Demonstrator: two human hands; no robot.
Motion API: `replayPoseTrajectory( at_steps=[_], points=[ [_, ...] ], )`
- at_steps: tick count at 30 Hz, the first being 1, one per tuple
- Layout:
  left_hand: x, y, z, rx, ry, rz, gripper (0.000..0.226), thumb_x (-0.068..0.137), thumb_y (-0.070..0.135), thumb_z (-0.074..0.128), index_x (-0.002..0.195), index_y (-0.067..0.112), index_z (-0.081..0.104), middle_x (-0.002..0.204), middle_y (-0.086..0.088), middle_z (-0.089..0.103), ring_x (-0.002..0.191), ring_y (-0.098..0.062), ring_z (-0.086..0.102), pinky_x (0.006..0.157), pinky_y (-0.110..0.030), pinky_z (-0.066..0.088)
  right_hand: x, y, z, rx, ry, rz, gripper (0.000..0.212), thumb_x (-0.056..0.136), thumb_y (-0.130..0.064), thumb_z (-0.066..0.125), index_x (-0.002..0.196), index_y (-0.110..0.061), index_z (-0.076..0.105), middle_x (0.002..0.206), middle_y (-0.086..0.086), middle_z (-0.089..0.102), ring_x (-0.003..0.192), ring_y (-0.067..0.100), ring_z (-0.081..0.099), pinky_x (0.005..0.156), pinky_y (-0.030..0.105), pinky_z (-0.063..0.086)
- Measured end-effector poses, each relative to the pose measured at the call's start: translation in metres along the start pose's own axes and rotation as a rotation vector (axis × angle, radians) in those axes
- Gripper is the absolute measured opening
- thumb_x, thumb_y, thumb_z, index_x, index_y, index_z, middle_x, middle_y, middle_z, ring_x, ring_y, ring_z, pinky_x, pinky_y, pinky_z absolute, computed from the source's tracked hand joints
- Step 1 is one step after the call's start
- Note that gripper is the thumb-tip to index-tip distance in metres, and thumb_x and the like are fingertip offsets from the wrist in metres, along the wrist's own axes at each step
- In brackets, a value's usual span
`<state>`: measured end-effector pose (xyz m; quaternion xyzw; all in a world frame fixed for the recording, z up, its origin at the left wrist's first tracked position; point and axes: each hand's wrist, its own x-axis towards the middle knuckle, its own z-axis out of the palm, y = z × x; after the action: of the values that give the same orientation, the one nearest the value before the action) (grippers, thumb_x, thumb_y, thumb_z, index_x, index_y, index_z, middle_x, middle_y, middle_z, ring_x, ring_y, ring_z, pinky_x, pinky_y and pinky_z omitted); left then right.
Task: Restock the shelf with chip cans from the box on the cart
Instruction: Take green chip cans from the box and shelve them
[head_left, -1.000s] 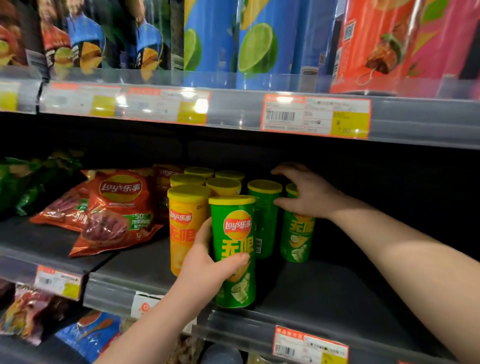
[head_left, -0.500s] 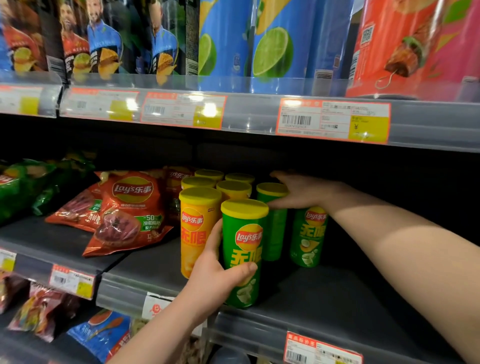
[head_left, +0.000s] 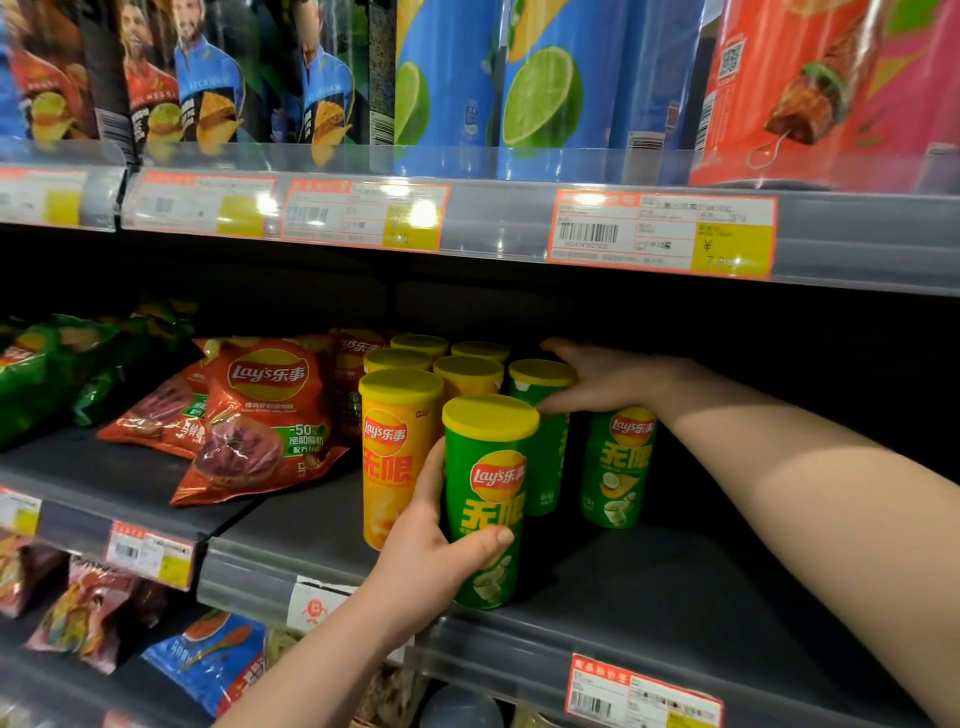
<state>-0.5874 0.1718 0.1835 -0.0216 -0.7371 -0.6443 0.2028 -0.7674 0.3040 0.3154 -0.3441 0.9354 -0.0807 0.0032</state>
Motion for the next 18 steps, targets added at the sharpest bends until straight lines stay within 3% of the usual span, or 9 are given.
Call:
replayPoseTrajectory(
  at_steps=[2, 5, 8, 13, 18],
  points=[
    [-0.0001, 0.0003, 0.0001, 0.008, 0.003, 0.004, 0.082, 0.054, 0.041, 0.078, 0.116, 0.061, 0.029, 0.109, 0.03, 0.061, 0.105, 0.007, 0.059, 0.081, -0.017, 0.051, 0.0008, 0.0017, 0.0005, 0.004, 0.022, -0.004, 0.092, 0.081, -0.046, 0.068, 0.151, -0.024, 0.013, 0.154, 0.006, 0.029, 0.136, 0.023, 0.035, 0.109, 0.029, 0.034],
    [-0.0004, 0.0008, 0.0003, 0.019, 0.011, 0.004, 0.084, 0.055, 0.04, 0.078, 0.115, 0.063, 0.025, 0.114, 0.027, 0.057, 0.106, 0.007, 0.058, 0.083, -0.017, 0.05, -0.0003, 0.0029, 0.0001, -0.003, 0.044, 0.022, 0.098, 0.078, -0.054, 0.068, 0.151, -0.024, 0.012, 0.155, 0.006, 0.026, 0.139, 0.025, 0.032, 0.11, 0.032, 0.033],
    [-0.0005, -0.0001, 0.0, 0.018, 0.012, 0.004, 0.082, 0.052, 0.044, 0.077, 0.116, 0.06, 0.029, 0.111, 0.029, 0.059, 0.106, 0.007, 0.058, 0.083, -0.018, 0.051, -0.0004, 0.0018, 0.0002, 0.008, -0.006, -0.01, 0.097, 0.078, -0.04, 0.072, 0.152, -0.027, 0.01, 0.153, 0.005, 0.03, 0.135, 0.023, 0.036, 0.107, 0.03, 0.037],
    [-0.0016, 0.0017, 0.001, 0.042, 0.018, 0.006, 0.082, 0.061, 0.033, 0.076, 0.114, 0.064, 0.022, 0.119, 0.024, 0.054, 0.11, 0.0, 0.057, 0.089, -0.021, 0.051, -0.0003, -0.0024, 0.0008, -0.038, 0.02, -0.024, 0.089, 0.077, -0.044, 0.072, 0.149, -0.024, 0.023, 0.149, 0.005, 0.037, 0.129, 0.023, 0.043, 0.104, 0.032, 0.04],
    [-0.0013, 0.0017, 0.0, 0.055, 0.011, 0.005, 0.076, 0.063, 0.031, 0.073, 0.115, 0.06, 0.027, 0.119, 0.026, 0.053, 0.109, 0.002, 0.057, 0.089, -0.021, 0.051, 0.007, -0.0038, 0.0004, 0.013, 0.034, 0.004, 0.064, 0.081, -0.038, 0.071, 0.135, -0.021, 0.043, 0.129, 0.004, 0.054, 0.11, 0.021, 0.055, 0.091, 0.031, 0.048]
  ],
)
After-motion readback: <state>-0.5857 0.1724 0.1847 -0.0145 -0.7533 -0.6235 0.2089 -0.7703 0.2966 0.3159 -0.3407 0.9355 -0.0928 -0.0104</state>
